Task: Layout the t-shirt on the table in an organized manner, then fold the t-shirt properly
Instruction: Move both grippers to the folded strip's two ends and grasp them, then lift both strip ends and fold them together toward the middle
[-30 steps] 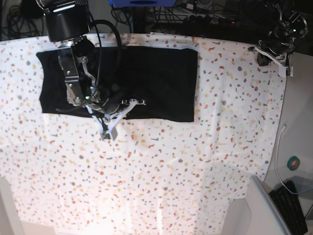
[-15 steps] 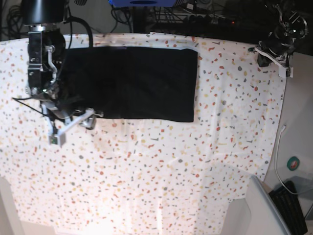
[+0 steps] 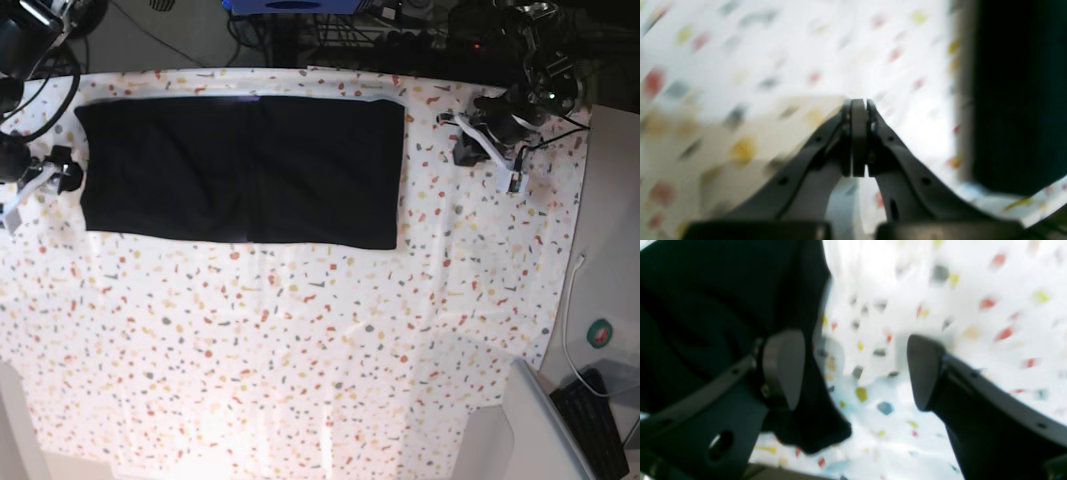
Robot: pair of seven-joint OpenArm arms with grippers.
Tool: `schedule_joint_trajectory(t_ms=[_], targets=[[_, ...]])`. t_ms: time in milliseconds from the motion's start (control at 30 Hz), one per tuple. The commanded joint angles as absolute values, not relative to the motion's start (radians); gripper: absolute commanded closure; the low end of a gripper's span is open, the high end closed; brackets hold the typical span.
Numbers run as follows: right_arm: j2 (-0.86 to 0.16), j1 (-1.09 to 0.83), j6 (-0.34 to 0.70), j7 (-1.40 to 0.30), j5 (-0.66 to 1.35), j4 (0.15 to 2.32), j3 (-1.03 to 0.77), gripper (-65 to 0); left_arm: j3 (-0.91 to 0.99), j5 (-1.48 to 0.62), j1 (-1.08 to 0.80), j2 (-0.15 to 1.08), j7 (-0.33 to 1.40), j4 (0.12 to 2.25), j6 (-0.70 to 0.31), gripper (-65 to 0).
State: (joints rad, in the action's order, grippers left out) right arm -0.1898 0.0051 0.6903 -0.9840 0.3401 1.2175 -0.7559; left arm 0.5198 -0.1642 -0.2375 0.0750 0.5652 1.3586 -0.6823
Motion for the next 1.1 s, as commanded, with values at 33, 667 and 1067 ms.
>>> schedule_joint_trajectory(t_ms=[33, 667, 1067], targets=[[-0.203, 0.025, 0.698, -0.975, 0.357, 1.211, -0.765, -45.5, 0.512, -0.174, -0.213, 0.076, 0.550, 1.359, -0.687, 0.0], [-0.117, 0.041, 0.698, -1.086, 0.489, 1.170, -0.762, -45.3, 0.410, -0.174, -0.165, 0.067, 0.549, 1.262, -0.616, 0.0], [-0.111, 0.041, 0.698, -1.213, 0.492, 1.165, -0.762, -45.3, 0.410, -0.174, -0.166, 0.068, 0.549, 1.262, -0.616, 0.0]])
